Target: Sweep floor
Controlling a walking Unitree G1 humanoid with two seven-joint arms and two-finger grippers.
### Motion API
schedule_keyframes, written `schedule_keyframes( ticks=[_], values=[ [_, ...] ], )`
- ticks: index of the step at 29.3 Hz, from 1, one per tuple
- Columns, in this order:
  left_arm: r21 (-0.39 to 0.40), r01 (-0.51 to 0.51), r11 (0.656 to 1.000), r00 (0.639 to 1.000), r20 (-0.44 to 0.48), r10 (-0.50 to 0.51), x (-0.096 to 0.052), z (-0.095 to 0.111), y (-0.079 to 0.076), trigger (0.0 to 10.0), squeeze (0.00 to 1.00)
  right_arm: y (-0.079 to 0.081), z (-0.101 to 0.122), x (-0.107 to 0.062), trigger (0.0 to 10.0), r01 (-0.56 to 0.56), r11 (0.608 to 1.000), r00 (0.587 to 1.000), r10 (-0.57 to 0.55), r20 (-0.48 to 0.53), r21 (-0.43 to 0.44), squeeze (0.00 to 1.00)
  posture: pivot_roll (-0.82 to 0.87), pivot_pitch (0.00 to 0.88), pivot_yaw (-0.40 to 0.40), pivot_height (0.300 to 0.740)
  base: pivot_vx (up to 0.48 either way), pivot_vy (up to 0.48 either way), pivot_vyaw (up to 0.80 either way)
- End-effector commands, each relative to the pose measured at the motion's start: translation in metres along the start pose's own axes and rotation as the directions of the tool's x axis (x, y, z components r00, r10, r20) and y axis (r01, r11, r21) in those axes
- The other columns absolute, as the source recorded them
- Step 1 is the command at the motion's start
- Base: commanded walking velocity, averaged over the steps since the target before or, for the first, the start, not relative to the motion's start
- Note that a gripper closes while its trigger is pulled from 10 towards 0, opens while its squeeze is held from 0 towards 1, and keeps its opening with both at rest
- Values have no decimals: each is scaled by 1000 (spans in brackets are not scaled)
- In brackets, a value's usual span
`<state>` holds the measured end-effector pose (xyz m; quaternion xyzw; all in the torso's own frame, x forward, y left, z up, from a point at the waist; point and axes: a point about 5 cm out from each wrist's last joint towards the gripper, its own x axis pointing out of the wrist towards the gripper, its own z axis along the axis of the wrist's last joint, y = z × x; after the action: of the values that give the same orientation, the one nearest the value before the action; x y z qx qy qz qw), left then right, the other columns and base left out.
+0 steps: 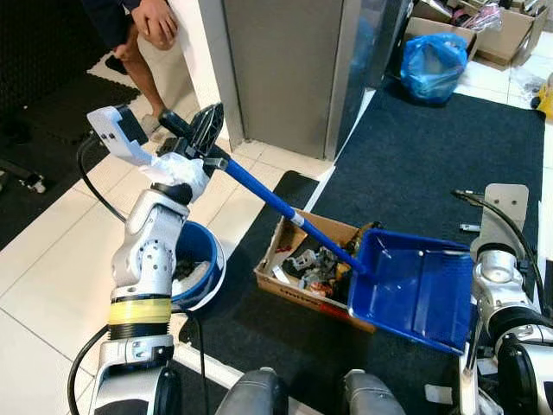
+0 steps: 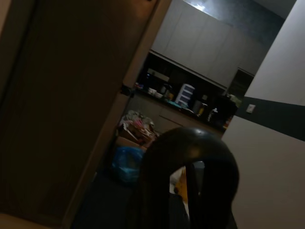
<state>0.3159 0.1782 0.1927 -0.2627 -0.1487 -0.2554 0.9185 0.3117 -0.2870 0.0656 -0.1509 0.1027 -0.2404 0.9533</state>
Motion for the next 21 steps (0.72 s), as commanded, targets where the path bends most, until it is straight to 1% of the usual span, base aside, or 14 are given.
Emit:
schedule_keyframes(
  ticks=[1,21],
  values=[
    [-6,23,1000,999,29,-23,-1,6,-3,10000,0,1,1,1,10000,-2,1000,1000,2,-9,2,0,135,1,-15,740,0,0,0],
    [-54,41,998,999,-33,-43,-9,-8,-9,10000,0,6,1,0,10000,-19,1000,1000,19,-12,17,0,143,8,-14,740,0,0,0]
  ],
)
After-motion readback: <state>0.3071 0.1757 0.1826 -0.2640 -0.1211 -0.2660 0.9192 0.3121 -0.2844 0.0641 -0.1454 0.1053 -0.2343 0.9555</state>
